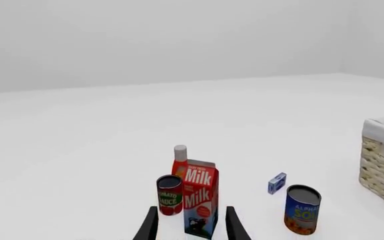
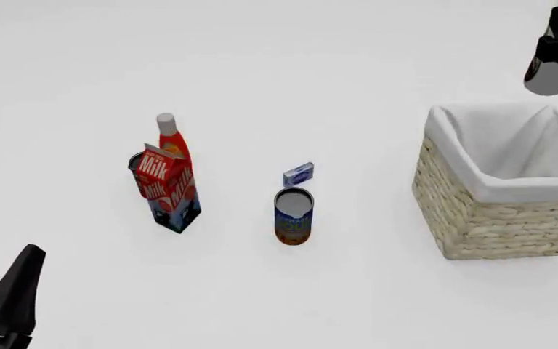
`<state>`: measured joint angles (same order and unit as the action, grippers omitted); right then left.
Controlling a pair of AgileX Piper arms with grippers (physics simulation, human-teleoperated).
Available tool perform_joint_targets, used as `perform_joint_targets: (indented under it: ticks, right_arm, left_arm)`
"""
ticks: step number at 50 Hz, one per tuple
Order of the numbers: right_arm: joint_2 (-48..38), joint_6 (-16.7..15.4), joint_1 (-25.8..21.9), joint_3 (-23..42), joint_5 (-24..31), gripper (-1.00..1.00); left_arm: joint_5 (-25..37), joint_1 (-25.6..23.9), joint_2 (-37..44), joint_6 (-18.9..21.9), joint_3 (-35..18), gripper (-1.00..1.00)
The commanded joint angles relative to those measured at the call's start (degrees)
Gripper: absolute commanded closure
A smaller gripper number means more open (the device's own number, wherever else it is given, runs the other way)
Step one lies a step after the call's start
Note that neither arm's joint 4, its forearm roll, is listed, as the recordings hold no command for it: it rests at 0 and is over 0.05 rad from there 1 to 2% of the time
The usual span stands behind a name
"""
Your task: Pick the salad dressing and place it in the basket.
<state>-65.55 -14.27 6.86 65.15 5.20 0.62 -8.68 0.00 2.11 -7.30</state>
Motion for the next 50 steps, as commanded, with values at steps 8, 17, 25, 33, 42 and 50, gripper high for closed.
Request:
perform_joint_targets:
  ticks: [8,17,25,33,42,50]
  right_arm:
    - [2.07,0.45,0.91,-0.27,4.69,1.0]
    - [3.06,0.51,0.7,-1.75,5.54,1.0]
    - [3.13,1.28,1.07,-2.69,5.43,1.0]
    - [2.27,2.09,1.25,-4.58,3.35,1.0]
    - [0.41,3.52,1.44,-6.01,0.86,1.0]
    - [-1.68,4.2,1.7,-5.93,-1.23,1.0]
  left_arm:
    - [0.22,-0.2,0.0,-0.23,-0.15,-1.0]
    - [0.13,-0.53,0.0,-0.3,-0.05,-1.0]
    - [-0.02,-0.91,0.0,-0.38,0.19,-1.0]
    - [-0.15,-1.04,0.0,-0.58,0.37,-1.0]
    - [-0.27,-1.03,0.0,-0.63,0.82,-1.0]
    - [-0.39,-0.96,0.0,-0.73,1.14,-1.0]
